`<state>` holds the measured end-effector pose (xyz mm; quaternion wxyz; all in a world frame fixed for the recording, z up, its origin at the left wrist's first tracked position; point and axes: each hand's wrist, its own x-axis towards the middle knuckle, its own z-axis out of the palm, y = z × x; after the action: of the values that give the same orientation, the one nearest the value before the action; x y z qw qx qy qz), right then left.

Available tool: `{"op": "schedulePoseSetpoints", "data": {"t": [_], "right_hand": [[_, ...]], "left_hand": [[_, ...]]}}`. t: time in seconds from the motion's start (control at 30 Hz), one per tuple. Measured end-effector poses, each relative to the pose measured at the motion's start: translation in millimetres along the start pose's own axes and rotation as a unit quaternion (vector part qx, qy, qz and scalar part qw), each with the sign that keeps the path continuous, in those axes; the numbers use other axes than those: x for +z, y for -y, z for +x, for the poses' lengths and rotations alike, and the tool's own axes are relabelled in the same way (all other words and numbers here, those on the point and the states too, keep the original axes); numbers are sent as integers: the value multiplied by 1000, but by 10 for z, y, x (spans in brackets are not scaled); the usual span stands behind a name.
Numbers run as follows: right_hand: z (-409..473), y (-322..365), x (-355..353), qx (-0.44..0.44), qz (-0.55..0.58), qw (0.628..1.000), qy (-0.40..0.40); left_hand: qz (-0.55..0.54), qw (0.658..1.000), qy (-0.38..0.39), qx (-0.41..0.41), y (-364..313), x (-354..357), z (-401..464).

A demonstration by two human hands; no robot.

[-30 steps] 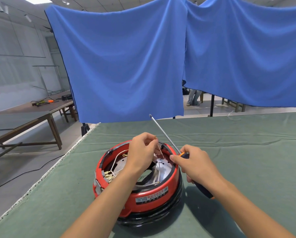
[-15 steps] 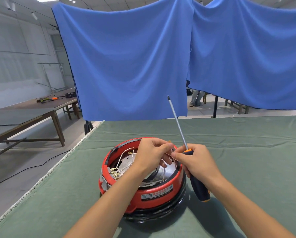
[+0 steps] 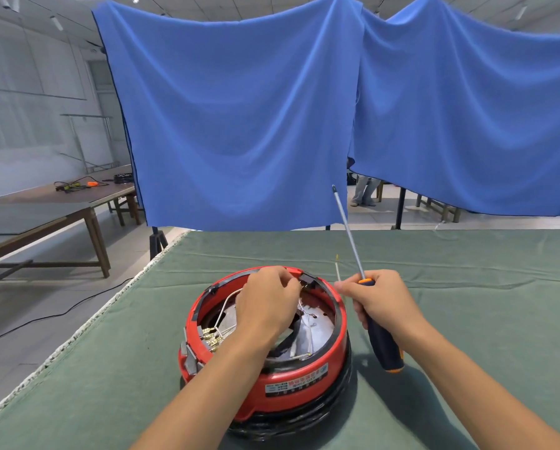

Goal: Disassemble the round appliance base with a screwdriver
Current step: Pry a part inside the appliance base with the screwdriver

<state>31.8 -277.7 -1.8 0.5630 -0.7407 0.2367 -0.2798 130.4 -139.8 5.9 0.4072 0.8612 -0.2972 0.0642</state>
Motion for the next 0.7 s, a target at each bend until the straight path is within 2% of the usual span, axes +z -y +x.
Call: {"op": "schedulePoseSetpoints", "data": {"t": [0.07, 0.2, 0.4, 0.53, 0.7], "right_hand": [[199, -96, -38, 30, -31, 999, -8], [582, -331, 9, 79, -97, 992, 4], [1026, -398, 185, 118, -167, 977, 54], [1128, -432, 196, 143, -137, 979, 47], [955, -379, 95, 91, -105, 990, 0]], "left_hand": [[59, 998, -18, -10, 39, -19, 50], [113, 993, 6, -10, 88, 8, 129], [142, 987, 64, -37, 108, 52, 146], [147, 985, 81, -40, 119, 77, 159], [145, 986, 81, -33, 152, 103, 159]]}}
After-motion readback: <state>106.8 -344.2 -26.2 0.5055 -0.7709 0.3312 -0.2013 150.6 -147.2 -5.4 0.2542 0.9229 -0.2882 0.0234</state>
